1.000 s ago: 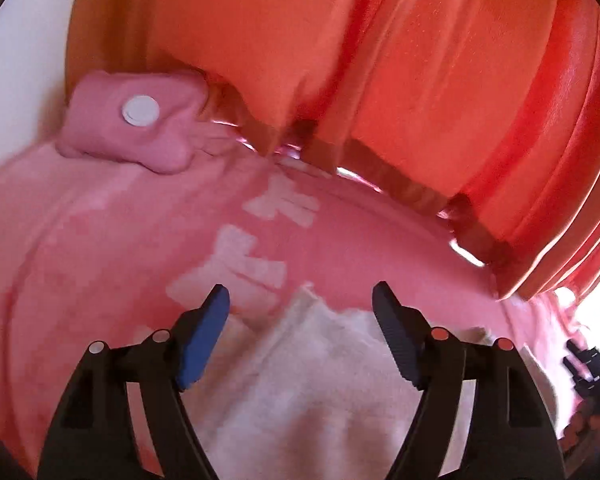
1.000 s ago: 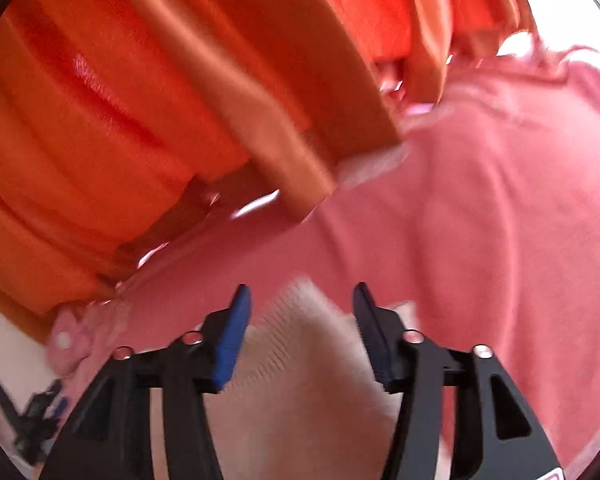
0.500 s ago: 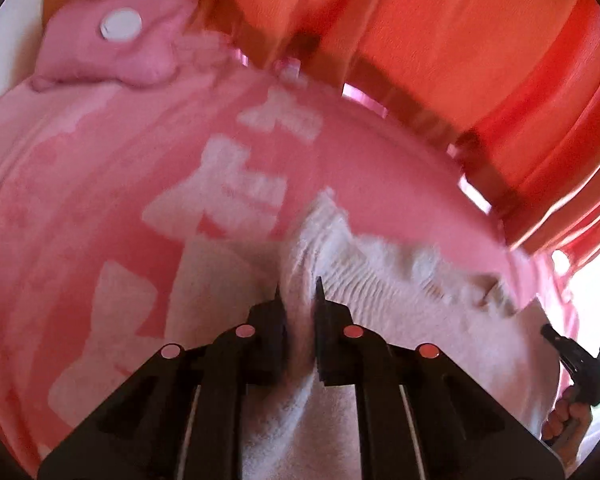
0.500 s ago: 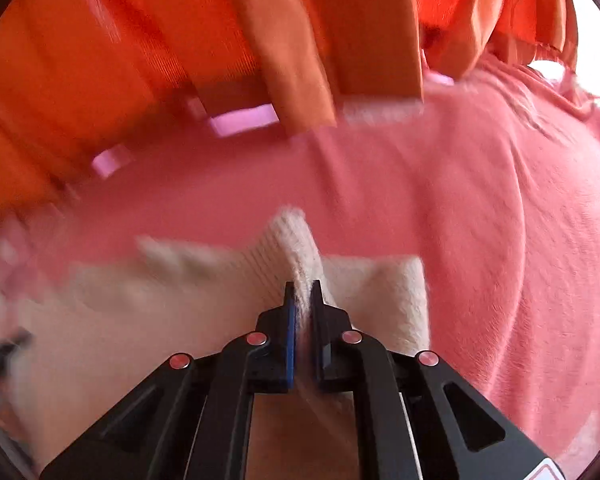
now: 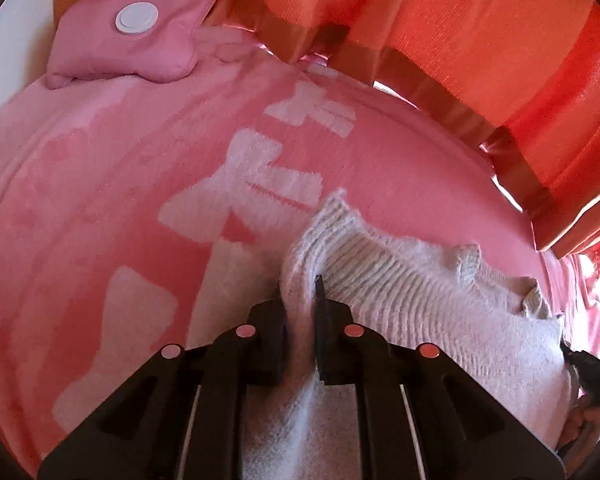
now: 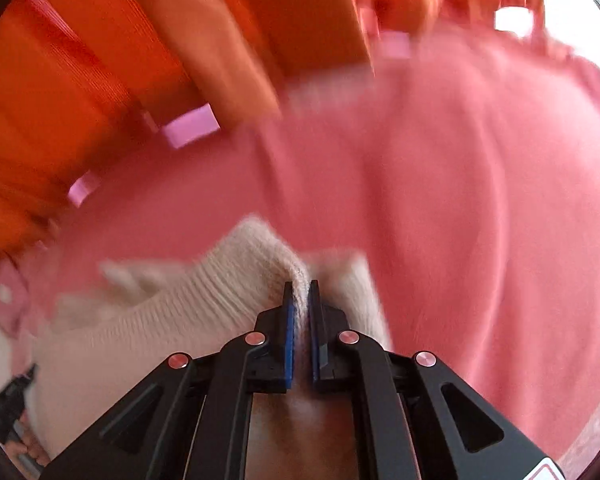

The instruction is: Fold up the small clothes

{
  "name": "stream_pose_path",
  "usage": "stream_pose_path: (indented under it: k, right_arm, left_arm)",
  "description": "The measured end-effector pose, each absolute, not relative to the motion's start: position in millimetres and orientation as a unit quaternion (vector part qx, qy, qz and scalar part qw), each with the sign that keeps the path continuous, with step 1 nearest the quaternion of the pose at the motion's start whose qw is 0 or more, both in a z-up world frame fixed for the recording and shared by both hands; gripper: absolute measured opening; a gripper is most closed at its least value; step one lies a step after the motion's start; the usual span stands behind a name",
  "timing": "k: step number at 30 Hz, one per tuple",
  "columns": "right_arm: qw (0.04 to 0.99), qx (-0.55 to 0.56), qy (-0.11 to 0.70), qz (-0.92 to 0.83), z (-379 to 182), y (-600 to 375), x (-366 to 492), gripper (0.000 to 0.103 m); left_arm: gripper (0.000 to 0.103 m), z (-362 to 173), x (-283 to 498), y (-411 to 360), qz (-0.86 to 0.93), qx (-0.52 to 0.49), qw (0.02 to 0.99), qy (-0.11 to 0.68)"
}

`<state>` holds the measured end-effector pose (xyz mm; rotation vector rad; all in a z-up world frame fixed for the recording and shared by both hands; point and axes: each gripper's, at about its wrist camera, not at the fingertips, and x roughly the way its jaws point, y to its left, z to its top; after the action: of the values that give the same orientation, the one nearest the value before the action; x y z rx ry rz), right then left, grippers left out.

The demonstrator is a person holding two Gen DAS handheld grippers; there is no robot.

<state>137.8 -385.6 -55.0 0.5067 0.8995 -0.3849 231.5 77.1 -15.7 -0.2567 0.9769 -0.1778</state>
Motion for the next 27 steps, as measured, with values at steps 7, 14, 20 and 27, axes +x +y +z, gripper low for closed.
stream_pose_path:
  k: [7, 14, 20, 27]
  right_arm:
    - [0.905, 0.23, 0.316, -0.166, 13, -351, 110, 0.016]
    - [0.879, 0.157, 0.437, 0.105, -22, -210, 165, 0.016]
    - [0.869, 0.135, 0.47, 0.066, -43, -217, 172, 0.0]
    - [0.829, 0.315, 0.441, -0.136, -50, -378, 144, 0.0]
  left_arm:
    - [0.019, 40, 201, 65, -0.096, -0.121, 0.909, 0.388]
    - [0.029, 12, 176, -30, -0.266, -0.055, 0.857, 0.438]
    - [0.031, -11, 181, -31, -0.221, 0.004, 0.861, 0.458]
    - [0.016, -16, 211, 55, -0.197, -0.125, 0.845, 0.482]
